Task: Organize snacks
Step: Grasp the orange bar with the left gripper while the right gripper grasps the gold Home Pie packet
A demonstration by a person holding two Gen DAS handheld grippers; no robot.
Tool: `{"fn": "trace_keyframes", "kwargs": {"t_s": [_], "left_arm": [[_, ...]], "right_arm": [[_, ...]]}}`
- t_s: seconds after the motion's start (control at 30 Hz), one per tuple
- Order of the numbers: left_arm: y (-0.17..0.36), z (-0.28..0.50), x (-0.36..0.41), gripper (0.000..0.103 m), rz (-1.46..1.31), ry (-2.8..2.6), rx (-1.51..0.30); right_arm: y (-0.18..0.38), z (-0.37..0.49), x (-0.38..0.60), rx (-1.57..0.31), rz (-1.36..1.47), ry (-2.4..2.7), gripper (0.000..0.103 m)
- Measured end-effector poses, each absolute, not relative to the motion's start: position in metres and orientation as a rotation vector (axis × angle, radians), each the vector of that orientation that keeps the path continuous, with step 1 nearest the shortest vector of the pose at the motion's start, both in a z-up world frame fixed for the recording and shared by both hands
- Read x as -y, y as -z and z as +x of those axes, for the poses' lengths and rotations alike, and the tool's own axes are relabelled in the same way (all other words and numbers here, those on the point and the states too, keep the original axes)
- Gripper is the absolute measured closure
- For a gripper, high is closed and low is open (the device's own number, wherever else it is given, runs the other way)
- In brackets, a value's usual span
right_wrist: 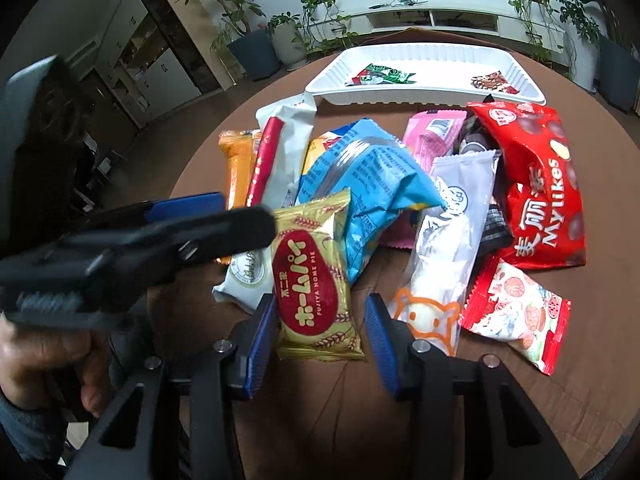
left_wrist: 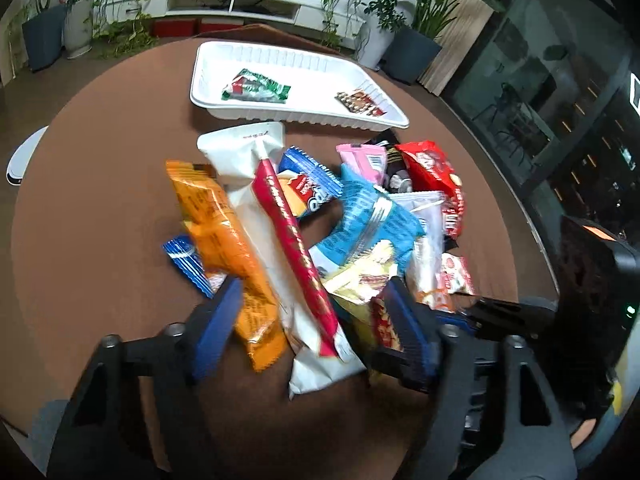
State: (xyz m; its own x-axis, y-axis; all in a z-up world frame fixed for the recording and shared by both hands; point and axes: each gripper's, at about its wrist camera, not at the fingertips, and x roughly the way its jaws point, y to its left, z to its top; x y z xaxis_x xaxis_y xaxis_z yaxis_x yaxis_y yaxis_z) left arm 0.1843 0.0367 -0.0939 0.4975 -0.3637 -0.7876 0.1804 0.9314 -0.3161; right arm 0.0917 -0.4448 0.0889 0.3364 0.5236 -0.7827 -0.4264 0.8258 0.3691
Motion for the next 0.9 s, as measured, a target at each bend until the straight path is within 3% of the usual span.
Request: {"fn": "trace_keyframes", "kwargs": {"t_s": [0.13,0.33,0.63,0.9], "left_arm": [[0.096,0.189,-0.038,0.049,-0.180,0.314,-1.009],[0.091,0.177,-0.037,0.048,0.015,0.205,-0.975],[0.085,0.179,-0.077,0.046,-0.185,0.273,-0.963],[0.105,0.192,-0.086,0.044,-0.126,0.220,-1.047]], "right_arm": [[-0.090,0.088,0.452,-1.067,0.109,-0.595,0.062],[-0.094,0.081,0.451,-1.067,0.059,-0.570,0.063],[-0.096,0.081,0.453,-1.069,0.081,-0.569,0.063],[-0.096,0.081,0.451,-1.073,0.062,-0.564,0.063]]}}
